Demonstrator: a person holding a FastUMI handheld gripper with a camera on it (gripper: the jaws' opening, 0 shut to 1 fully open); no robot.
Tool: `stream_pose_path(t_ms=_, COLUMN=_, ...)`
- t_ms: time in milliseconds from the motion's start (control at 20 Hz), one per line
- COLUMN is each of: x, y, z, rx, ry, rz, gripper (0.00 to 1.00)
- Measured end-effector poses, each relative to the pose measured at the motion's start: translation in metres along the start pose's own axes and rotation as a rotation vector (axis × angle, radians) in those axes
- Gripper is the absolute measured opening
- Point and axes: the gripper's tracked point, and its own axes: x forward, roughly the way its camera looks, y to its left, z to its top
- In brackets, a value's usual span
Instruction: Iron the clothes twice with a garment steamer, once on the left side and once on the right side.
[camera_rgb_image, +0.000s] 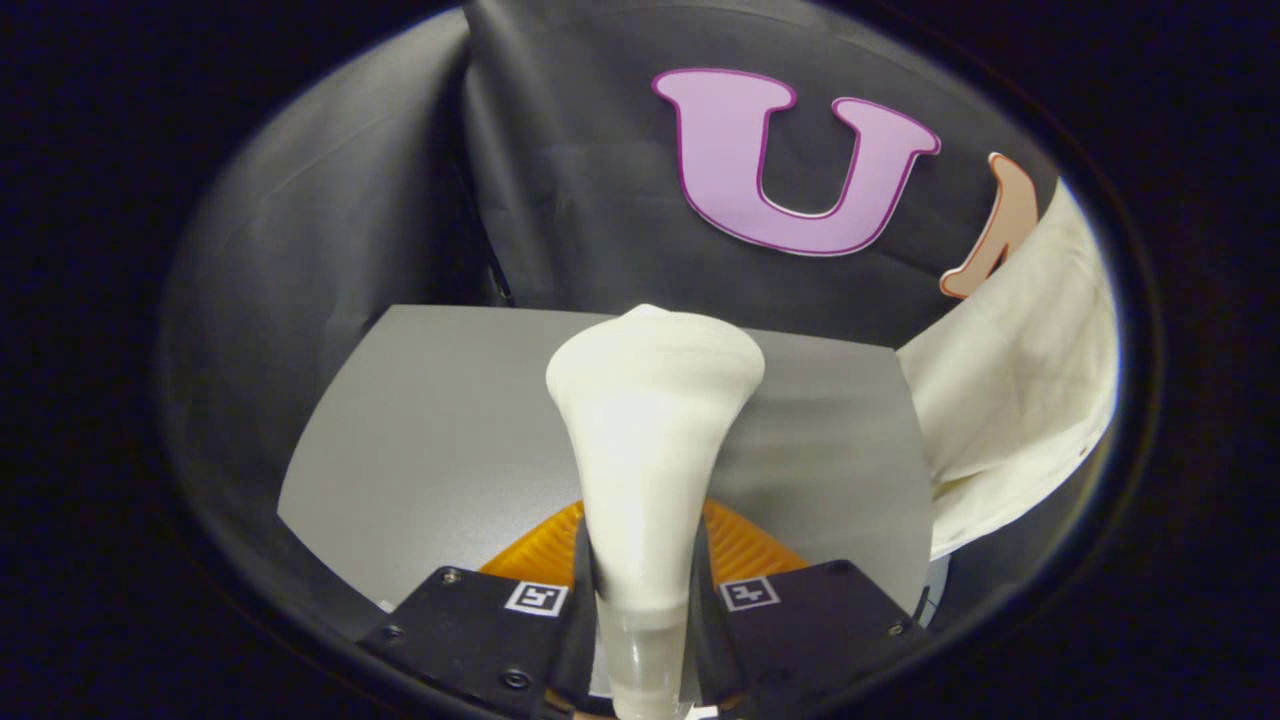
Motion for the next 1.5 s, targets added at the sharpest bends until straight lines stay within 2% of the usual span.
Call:
stream_pose_path(t_ms=150, x=-0.032, y=-0.001, z=0.013, rx=0.027, ry=-0.087, rz=0.052, gripper=0.41)
stream_pose_path(t_ms=400, x=-0.071, y=-0.007, z=0.021, rx=0.012, ry=-0.27, rz=0.086, gripper=0.4)
stream_pose_path(t_ms=800, x=-0.123, y=-0.004, z=-0.004, rx=-0.02, ry=-0.47, rz=0.165, gripper=0.4)
stream_pose_path(t_ms=1050, x=-0.175, y=-0.014, z=-0.013, rx=0.053, ry=-0.619, rz=0.243, gripper=0.4)
stream_pose_path(t_ms=1150, x=-0.199, y=-0.025, z=-0.016, rx=0.03, ry=-0.668, rz=0.233, gripper=0.4)
stream_pose_path(t_ms=1250, x=-0.223, y=-0.042, z=-0.015, rx=0.006, ry=-0.726, rz=0.182, gripper=0.4)
stream_pose_path(t_ms=1500, x=-0.286, y=-0.085, z=-0.005, rx=0.012, ry=-0.893, rz=0.127, gripper=0.4)
